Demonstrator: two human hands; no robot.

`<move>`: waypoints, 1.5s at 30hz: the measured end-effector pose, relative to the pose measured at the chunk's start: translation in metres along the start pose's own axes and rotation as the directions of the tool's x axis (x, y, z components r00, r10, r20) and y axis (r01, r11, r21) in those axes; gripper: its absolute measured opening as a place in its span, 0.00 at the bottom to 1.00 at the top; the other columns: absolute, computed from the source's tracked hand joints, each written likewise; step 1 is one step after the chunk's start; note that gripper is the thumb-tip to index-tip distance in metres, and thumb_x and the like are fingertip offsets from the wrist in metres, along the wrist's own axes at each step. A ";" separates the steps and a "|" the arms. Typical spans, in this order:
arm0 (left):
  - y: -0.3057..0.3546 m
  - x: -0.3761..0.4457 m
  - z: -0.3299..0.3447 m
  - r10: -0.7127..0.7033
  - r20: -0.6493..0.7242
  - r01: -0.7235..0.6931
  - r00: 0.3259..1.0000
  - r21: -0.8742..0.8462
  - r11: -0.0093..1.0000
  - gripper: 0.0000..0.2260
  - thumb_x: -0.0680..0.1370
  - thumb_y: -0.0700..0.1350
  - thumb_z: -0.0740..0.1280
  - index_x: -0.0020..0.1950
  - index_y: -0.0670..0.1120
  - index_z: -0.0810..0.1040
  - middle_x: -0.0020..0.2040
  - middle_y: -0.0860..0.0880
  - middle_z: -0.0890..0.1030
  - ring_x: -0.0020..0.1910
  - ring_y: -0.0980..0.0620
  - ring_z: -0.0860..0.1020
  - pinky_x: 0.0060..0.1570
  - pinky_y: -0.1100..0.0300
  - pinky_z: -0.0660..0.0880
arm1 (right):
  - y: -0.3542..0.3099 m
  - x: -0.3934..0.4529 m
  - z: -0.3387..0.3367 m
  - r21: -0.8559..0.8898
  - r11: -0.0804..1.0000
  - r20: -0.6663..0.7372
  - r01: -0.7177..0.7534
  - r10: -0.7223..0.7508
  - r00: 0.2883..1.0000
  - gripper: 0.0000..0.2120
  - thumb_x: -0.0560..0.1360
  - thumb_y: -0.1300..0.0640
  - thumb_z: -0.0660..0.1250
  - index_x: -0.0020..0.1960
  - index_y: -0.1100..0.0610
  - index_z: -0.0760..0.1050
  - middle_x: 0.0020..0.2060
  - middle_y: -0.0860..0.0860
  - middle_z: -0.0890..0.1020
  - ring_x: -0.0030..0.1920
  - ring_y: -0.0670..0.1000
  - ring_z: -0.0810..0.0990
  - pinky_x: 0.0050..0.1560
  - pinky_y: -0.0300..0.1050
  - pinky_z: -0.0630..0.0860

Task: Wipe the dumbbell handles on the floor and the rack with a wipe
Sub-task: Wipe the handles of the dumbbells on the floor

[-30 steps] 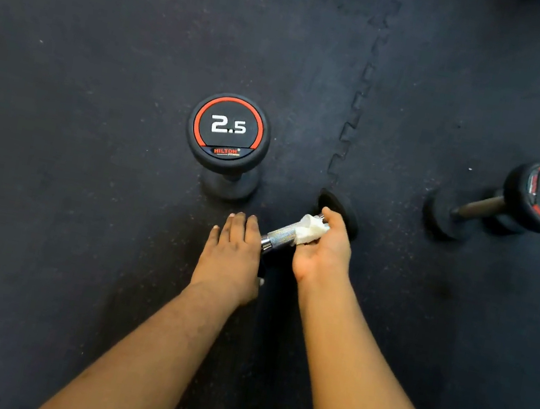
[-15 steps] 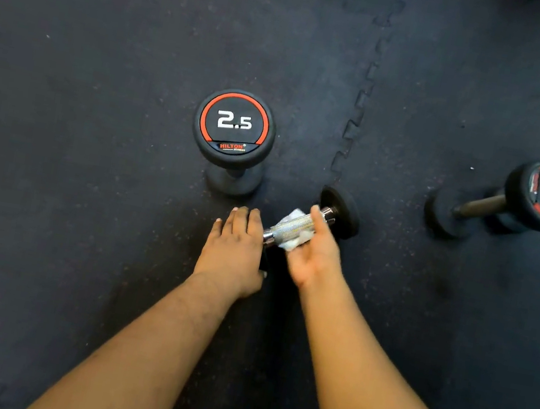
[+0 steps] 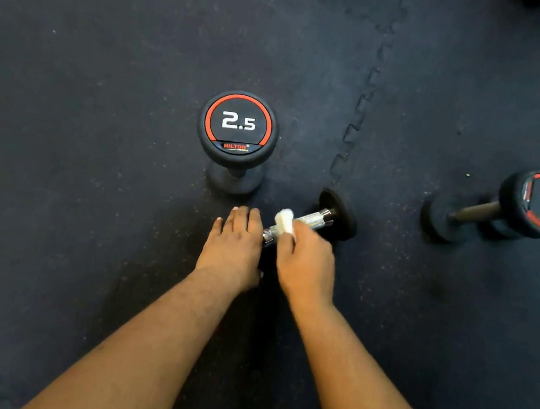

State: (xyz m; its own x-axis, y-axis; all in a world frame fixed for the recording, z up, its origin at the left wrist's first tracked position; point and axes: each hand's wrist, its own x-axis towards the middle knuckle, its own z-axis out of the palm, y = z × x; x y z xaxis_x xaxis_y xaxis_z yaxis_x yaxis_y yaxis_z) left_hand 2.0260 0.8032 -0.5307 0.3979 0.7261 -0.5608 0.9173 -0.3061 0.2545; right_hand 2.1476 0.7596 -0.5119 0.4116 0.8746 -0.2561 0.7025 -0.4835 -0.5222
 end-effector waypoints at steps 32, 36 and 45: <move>0.006 -0.006 0.004 -0.001 -0.053 0.003 0.999 0.031 1.000 0.49 0.75 0.50 0.74 0.82 0.41 0.42 0.82 0.40 0.48 0.82 0.43 0.47 0.80 0.44 0.50 | 0.063 -0.005 0.047 -0.080 0.835 0.115 0.544 -0.534 0.837 0.26 0.77 0.68 0.60 0.75 0.60 0.69 0.75 0.55 0.70 0.77 0.53 0.63 0.78 0.40 0.47; 0.004 -0.006 0.005 -0.005 -0.073 0.007 0.997 0.025 1.000 0.51 0.74 0.55 0.74 0.82 0.40 0.42 0.82 0.40 0.50 0.82 0.43 0.48 0.81 0.46 0.48 | 0.054 -0.034 0.062 0.508 0.861 -0.194 0.009 0.104 0.975 0.18 0.81 0.65 0.63 0.68 0.54 0.78 0.66 0.49 0.80 0.68 0.45 0.76 0.70 0.36 0.69; 0.005 -0.009 0.023 0.028 -0.223 -0.024 0.974 0.022 0.999 0.54 0.72 0.58 0.76 0.81 0.40 0.43 0.82 0.40 0.53 0.82 0.43 0.48 0.81 0.47 0.49 | 0.016 0.043 0.038 0.926 -0.358 0.334 -0.121 0.623 0.707 0.18 0.79 0.67 0.55 0.40 0.61 0.82 0.36 0.57 0.83 0.39 0.54 0.81 0.46 0.46 0.76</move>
State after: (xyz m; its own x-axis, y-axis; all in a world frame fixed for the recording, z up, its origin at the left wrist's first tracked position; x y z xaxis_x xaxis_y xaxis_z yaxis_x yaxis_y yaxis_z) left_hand 2.0272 0.7808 -0.5428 0.4107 0.8361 -0.3637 0.9077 -0.3369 0.2503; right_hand 2.1543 0.7909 -0.5624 0.5352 0.3287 -0.7781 -0.8390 0.0998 -0.5349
